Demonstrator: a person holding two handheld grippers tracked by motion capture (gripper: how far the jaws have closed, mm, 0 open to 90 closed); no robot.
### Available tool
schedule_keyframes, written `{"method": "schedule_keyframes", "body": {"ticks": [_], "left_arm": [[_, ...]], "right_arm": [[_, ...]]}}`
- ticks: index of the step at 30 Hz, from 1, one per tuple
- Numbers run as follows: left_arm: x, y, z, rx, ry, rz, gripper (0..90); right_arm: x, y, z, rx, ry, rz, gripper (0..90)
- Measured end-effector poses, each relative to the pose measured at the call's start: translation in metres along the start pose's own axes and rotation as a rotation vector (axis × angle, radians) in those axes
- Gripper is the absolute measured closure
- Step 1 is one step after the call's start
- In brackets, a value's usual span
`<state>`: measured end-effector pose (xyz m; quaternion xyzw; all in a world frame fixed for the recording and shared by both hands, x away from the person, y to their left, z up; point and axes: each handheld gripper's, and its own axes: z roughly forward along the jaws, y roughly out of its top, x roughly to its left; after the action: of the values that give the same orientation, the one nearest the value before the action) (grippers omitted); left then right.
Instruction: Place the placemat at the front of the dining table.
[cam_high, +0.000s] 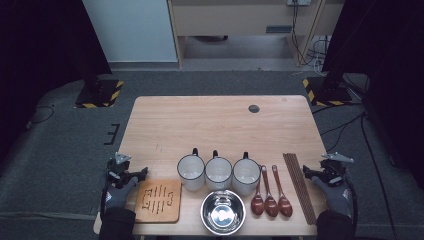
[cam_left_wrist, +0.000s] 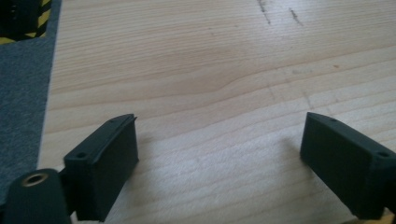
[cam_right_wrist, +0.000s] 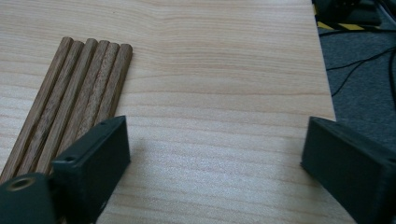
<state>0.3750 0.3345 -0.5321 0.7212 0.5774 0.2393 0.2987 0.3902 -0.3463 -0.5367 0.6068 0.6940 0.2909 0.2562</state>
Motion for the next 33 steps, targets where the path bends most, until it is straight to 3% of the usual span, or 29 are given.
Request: {"method": "schedule_keyframes", "body": {"ticks": [4,5,17,26,33], "left_arm": [[0.000,0.000,-0.006,-0.023,-0.002,-0.008,13.6],[0.000,0.001,-0.011,-0.042,-0.014,-0.013,13.8],[-0.005,0.006,-0.036,-0.120,-0.054,-0.032,15.2],[-0.010,0.007,-0.046,-0.145,-0.064,-0.020,15.4],[-0.014,0.010,-0.051,-0.168,-0.085,-0.022,15.4]], "right_arm": [[0.002,0.003,-0.005,-0.021,-0.014,-0.015,10.9],[0.002,0.005,-0.010,-0.044,-0.002,0.008,11.0],[0.009,0.022,-0.027,-0.133,0.025,0.024,11.3],[0.019,0.032,-0.034,-0.169,0.041,0.023,11.0],[0.033,0.048,-0.048,-0.230,0.063,0.010,10.0]]}}
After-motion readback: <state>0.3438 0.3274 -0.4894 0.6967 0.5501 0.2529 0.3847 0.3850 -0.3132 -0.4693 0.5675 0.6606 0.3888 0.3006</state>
